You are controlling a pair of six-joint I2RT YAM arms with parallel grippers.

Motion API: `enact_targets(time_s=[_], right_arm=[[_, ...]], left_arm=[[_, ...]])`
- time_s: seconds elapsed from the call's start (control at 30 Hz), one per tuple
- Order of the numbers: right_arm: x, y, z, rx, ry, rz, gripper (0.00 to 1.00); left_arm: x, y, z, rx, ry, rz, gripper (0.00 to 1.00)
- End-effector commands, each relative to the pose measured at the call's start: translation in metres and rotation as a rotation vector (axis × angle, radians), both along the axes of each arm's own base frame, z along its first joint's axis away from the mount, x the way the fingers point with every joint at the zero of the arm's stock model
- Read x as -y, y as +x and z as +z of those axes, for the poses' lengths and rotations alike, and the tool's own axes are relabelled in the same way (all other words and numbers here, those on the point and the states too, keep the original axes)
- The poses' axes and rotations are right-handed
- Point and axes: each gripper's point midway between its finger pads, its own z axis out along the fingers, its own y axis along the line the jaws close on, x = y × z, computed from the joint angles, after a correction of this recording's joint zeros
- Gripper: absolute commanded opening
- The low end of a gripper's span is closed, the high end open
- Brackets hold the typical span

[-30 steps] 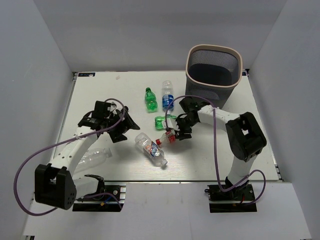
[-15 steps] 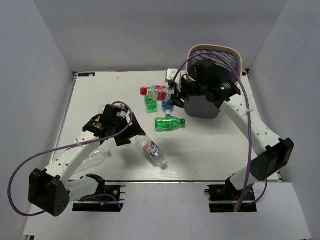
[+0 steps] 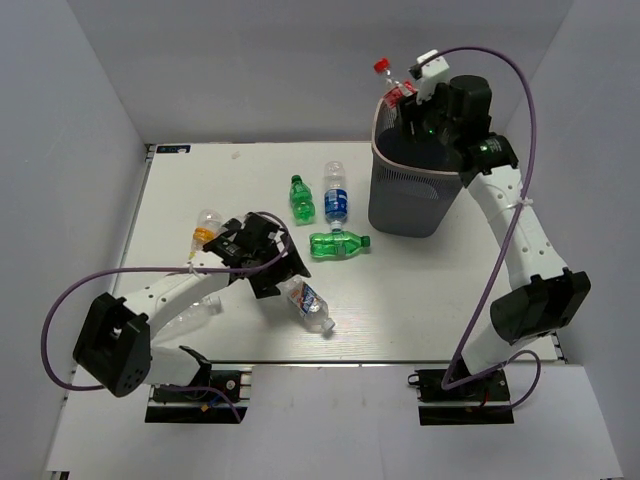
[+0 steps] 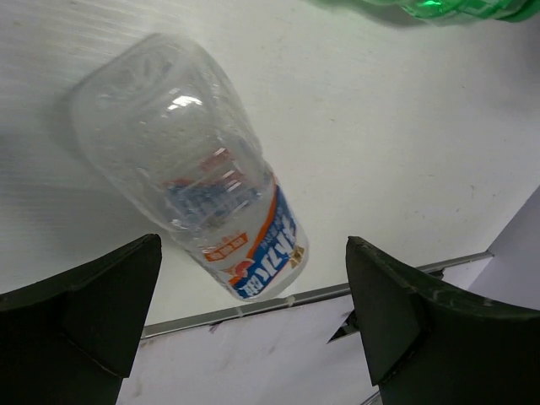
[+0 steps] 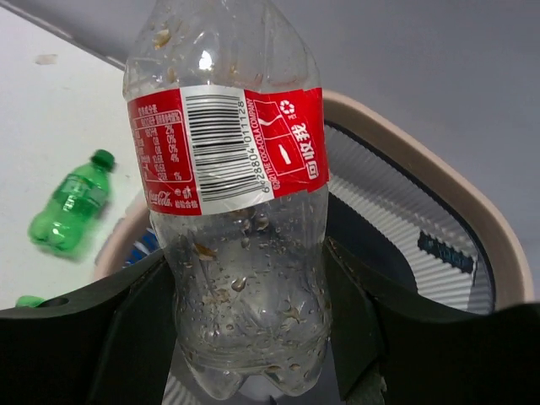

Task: Put the plastic bottles in the bin

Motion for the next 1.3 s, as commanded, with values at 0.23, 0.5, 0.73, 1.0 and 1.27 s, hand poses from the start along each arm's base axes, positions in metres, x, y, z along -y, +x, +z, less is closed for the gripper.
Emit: enact_targets(time_s=[0.23, 0.5, 0.73, 1.0, 1.27], right_arm=[[0.040, -0.010, -0.023, -0.171, 0.103, -0.012, 0.90], [0.061, -0.034, -0.031, -0.196, 0.183, -0.009, 0.90], [0.064, -0.063, -0.039, -0.200, 0.224, 0.045, 0.90], [0.018, -0.163, -0.048, -0.083, 0.188, 0.582, 0.00], [0.009, -0.244, -0.104, 0.061, -0.011, 0.875, 0.00]], left_arm=[[0.030, 0.005, -0.009, 0.035, 0.050, 0.036, 1.00], [0.034, -0.009, -0.038, -0.017, 0.191, -0.001, 1.00], [0.038, -0.013, -0.047, -0.059, 0.315, -0.049, 0.79], [0.073, 0.005, 0.064, 0.211, 0.185, -0.138, 0.13], [0.128, 0.064, 0.230, 0.702, -0.014, -0.219, 0.10]])
